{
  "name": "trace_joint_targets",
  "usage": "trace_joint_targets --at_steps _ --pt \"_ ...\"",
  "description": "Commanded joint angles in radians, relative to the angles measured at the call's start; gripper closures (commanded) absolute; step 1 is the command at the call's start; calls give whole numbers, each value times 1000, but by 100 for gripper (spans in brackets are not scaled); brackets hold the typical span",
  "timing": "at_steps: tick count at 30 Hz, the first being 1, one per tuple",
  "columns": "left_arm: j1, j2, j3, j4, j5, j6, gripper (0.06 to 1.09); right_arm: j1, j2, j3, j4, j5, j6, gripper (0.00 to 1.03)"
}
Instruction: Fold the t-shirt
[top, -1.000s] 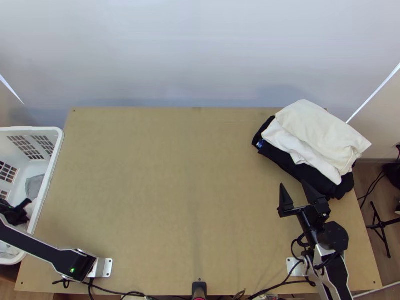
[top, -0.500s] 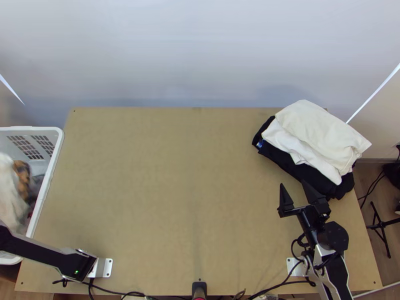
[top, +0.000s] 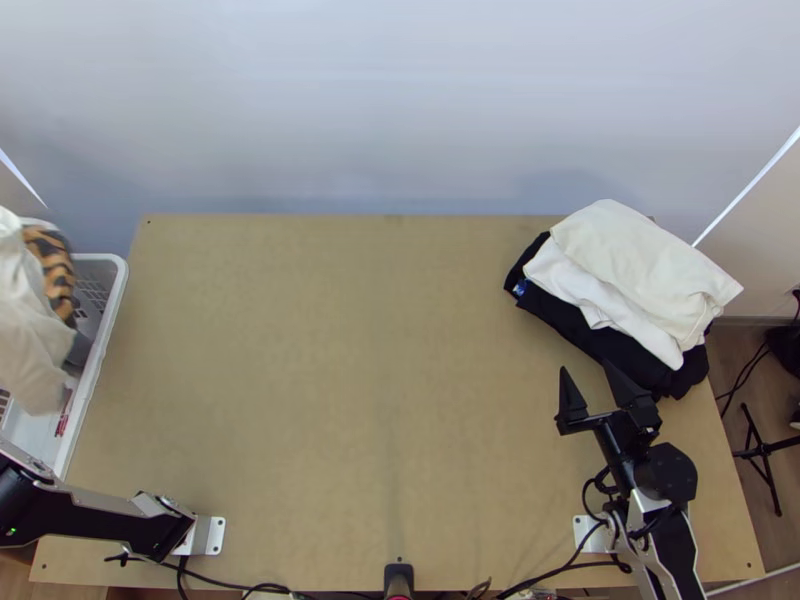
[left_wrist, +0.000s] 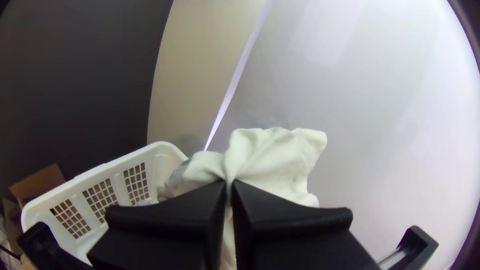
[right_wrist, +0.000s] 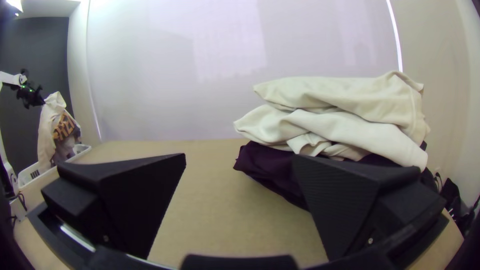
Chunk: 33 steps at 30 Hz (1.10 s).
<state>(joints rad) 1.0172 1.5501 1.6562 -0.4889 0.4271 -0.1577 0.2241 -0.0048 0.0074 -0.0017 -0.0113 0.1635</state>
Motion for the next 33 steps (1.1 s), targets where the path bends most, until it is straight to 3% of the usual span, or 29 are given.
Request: trace_joint_targets --at_steps 1,2,11,12,13,14,16,28,32,33 --pt "-48 -45 -116 33 4 10 94 1 0 0 0 1 -1 4" --pt "-46 -42 -124 33 2 15 105 0 0 0 0 1 -1 4" --pt "-45 -28 -156 -7 -44 61 105 0 2 0 0 1 -1 4" --pt "-43 -28 -154 -2 -44 60 99 0 0 0 0 1 -1 4" --pt "-43 -27 -156 -2 -44 64 84 1 0 0 0 1 -1 4" --pt "-43 -25 -156 -7 -44 75 78 1 0 0 0 1 -1 4" --pt "-42 -19 -157 0 -44 83 106 0 0 0 0 1 -1 4" --pt "-42 -25 -220 18 -47 116 105 0 0 0 0 1 -1 4" --pt "-37 163 -90 -287 -160 234 101 0 0 0 0 1 -1 4" --pt "-28 235 -24 -395 -180 264 85 0 2 0 0 1 -1 4"
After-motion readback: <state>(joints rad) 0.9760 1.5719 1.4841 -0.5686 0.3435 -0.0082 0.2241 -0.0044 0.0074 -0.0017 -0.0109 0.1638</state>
